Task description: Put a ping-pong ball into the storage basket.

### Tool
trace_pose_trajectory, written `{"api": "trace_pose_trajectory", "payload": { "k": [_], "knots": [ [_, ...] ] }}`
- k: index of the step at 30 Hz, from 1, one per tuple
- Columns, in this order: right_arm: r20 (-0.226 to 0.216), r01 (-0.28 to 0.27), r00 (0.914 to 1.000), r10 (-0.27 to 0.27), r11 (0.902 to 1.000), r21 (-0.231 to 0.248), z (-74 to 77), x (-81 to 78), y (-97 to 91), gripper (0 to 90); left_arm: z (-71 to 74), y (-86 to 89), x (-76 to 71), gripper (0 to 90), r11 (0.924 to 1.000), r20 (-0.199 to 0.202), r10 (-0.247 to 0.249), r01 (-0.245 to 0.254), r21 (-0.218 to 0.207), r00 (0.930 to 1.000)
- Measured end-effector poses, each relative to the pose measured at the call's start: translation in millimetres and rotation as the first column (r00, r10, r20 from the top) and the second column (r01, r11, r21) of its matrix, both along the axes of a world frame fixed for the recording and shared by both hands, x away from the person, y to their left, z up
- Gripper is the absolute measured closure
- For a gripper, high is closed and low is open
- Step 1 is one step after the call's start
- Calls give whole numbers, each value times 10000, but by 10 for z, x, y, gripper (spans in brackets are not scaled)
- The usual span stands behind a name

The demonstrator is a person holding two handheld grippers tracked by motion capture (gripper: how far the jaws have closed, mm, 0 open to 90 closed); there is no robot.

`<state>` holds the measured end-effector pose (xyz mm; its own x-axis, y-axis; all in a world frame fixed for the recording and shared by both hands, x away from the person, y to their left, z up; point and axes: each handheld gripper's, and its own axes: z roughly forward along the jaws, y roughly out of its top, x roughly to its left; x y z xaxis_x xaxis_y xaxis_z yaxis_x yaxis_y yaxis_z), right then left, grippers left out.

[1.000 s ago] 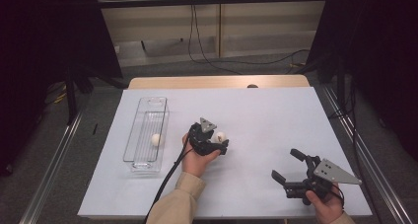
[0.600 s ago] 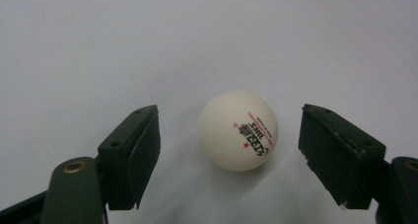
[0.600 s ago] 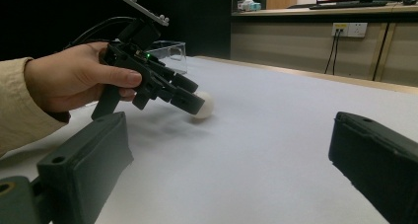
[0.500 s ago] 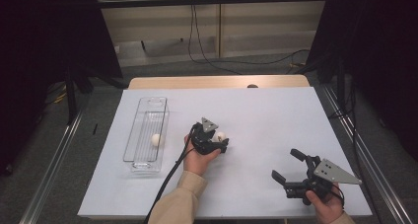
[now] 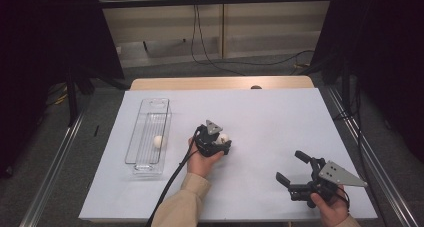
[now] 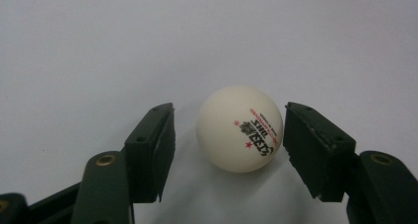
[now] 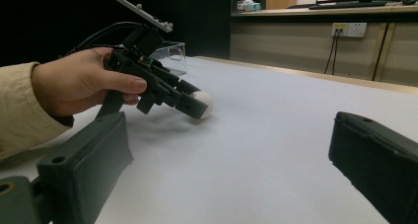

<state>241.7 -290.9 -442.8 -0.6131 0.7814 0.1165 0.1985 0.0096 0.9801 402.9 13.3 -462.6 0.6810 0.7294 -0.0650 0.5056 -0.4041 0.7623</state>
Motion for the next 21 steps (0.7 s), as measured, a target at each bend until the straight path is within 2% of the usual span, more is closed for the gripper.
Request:
{"api": "trace_pose_trajectory", "payload": {
  "k": [7,21],
  "knots": [
    [26,12,10000,-11,10000,-8,2,2,-4,18,8,-4,2,419,10000,49,-45,45,-65,10000],
    [13,30,10000,-30,10000,4,-1,5,-6,18,16,7,12,450,9999,-49,-79,79,-138,10000]
  ]
}}
